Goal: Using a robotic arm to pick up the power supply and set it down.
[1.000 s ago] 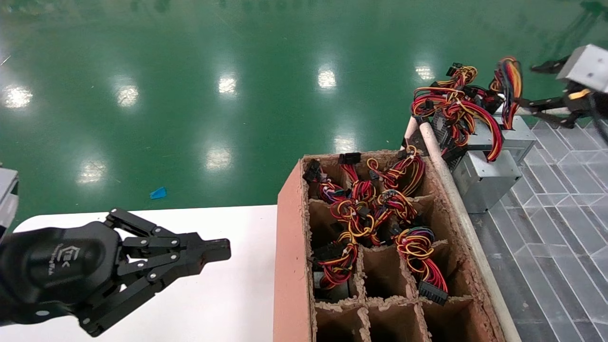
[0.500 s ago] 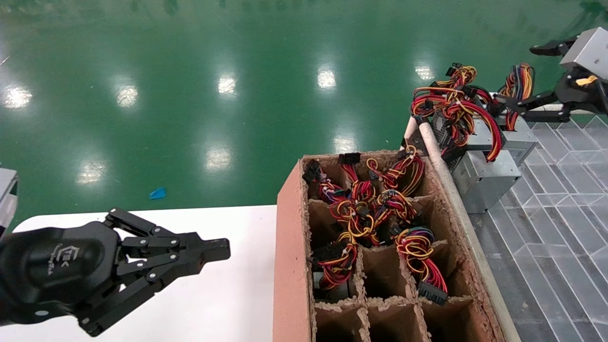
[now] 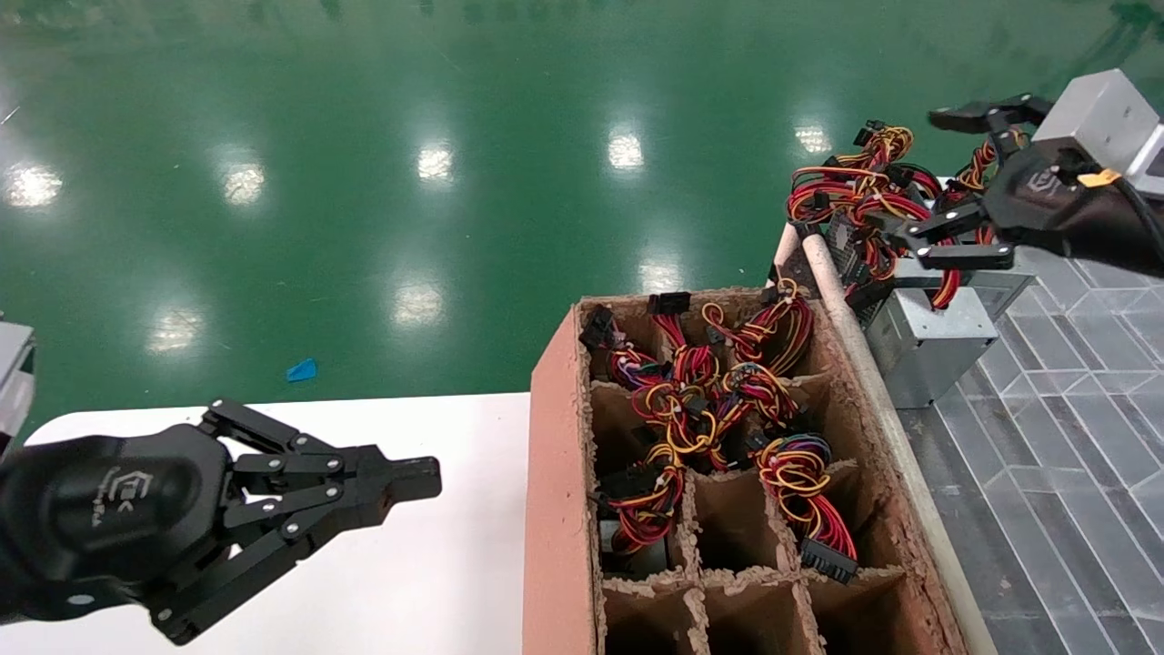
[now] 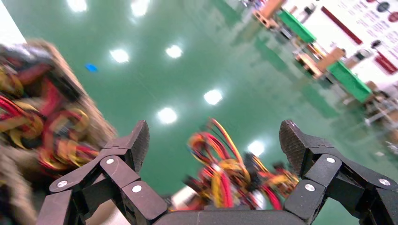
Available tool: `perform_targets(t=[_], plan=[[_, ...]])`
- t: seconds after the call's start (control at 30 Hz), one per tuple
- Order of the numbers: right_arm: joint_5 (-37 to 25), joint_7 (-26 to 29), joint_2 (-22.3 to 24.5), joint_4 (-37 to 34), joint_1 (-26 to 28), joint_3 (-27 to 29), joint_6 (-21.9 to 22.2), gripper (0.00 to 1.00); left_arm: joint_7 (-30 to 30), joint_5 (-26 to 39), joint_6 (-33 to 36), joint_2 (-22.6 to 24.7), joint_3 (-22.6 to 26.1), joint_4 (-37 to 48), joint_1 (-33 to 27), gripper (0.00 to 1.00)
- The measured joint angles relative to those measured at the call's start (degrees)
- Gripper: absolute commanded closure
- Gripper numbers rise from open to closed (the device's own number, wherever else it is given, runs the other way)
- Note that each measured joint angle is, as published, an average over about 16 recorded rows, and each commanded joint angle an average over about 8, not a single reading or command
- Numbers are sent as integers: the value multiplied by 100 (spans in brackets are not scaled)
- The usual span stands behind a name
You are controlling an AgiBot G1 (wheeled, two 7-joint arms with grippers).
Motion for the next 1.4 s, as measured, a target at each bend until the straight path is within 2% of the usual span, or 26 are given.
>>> perform_targets(t=[0.17,0.2,1.03,1.4], plan=[[407,471,94,607,-446,75,-217,0,0,0,0,0,0,0,0,8],[488,565,113,728,-535,90,-260,0,0,0,0,0,0,0,0,0],[2501,2893,579,3732,-2740,460,-1332,0,0,0,0,0,0,0,0,0],[2965,3376,686,4408,-3239,548,-1577,0,0,-1,-2,-1,0,1,1,0]])
